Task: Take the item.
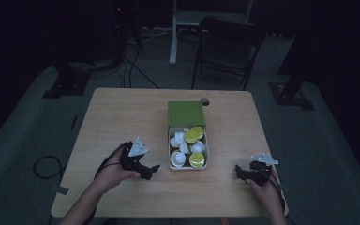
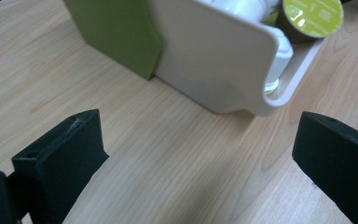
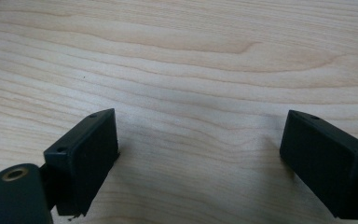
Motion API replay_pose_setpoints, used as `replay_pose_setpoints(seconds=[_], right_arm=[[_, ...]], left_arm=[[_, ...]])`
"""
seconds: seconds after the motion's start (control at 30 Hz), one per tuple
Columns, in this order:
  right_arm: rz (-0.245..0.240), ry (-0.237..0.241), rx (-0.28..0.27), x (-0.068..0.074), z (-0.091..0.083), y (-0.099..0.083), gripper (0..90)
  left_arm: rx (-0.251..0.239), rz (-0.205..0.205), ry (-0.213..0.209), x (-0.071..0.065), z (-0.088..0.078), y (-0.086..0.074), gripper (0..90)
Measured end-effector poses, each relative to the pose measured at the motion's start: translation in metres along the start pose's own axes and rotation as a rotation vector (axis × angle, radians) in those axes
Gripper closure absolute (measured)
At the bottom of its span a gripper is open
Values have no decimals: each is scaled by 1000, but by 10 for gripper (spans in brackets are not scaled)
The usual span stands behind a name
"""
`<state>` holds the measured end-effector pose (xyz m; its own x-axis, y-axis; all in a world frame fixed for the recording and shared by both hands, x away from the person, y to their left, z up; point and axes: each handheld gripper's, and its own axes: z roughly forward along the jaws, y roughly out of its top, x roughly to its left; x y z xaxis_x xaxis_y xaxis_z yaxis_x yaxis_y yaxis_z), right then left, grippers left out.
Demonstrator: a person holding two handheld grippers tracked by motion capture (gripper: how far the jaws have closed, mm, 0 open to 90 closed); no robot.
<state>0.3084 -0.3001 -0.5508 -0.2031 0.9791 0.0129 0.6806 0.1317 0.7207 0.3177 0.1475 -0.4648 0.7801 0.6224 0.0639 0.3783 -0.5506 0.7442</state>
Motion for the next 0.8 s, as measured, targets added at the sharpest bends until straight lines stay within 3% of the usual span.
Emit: replay_pose_setpoints(seconds=[0.37,0.47,0.8], right_arm=[[0,0,0,0,0,0,108],[0,0,0,0,0,0,108],[2,0,-1,0,0,0,108]], left_arm=[[-55,23,-53,-8,7,26,24],[-79,21,-41,-8,10,30,23],[-112,42,-65,-13,19,53,24]])
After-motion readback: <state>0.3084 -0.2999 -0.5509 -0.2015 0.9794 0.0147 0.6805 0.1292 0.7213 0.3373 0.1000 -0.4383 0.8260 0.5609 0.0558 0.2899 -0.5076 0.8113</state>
